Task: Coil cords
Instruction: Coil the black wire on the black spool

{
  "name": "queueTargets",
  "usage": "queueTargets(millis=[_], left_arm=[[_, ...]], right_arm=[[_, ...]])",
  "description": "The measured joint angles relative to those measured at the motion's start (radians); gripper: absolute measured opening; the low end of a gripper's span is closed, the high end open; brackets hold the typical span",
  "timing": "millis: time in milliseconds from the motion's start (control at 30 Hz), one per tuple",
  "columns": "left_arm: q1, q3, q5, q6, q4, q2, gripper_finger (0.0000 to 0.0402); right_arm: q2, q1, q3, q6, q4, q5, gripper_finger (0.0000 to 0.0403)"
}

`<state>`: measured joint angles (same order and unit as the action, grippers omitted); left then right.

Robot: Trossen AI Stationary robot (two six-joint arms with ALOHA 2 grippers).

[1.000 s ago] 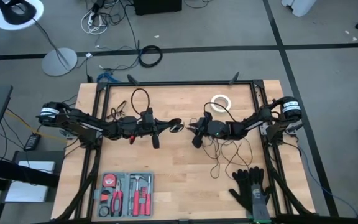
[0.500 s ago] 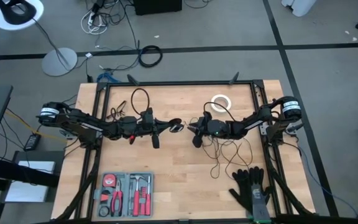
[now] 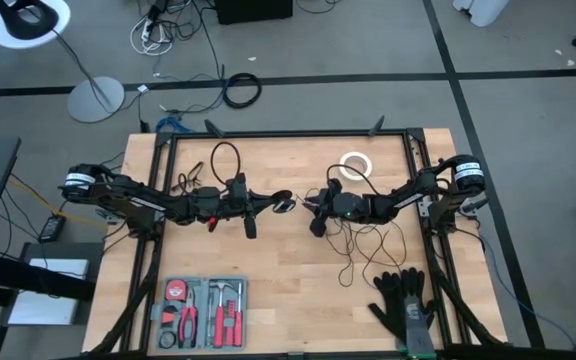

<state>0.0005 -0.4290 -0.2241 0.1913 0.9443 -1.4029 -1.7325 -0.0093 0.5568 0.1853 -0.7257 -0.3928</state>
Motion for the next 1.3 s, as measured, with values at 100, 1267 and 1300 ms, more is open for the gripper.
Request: queueTargets(millis=[100,1267,1300], left_arm=[[0.000,0.000,0.000,0.000,0.000,0.000,0.0000],[0.001,0.000,-0.077,-0.004,-0.131,0.000,0.0000],[0.001,0.000,-0.083,-0.004,-0.134,0.000,0.0000]], right_arm=[[0.000,0.000,0.000,-0.019,0.026,-0.008,0.0062],[0.262,0.046,0.060,-0.032,0.158,-0.087,0.0001],[0.262,0.052,0.081,-0.032,0.167,-0.086,0.0001]])
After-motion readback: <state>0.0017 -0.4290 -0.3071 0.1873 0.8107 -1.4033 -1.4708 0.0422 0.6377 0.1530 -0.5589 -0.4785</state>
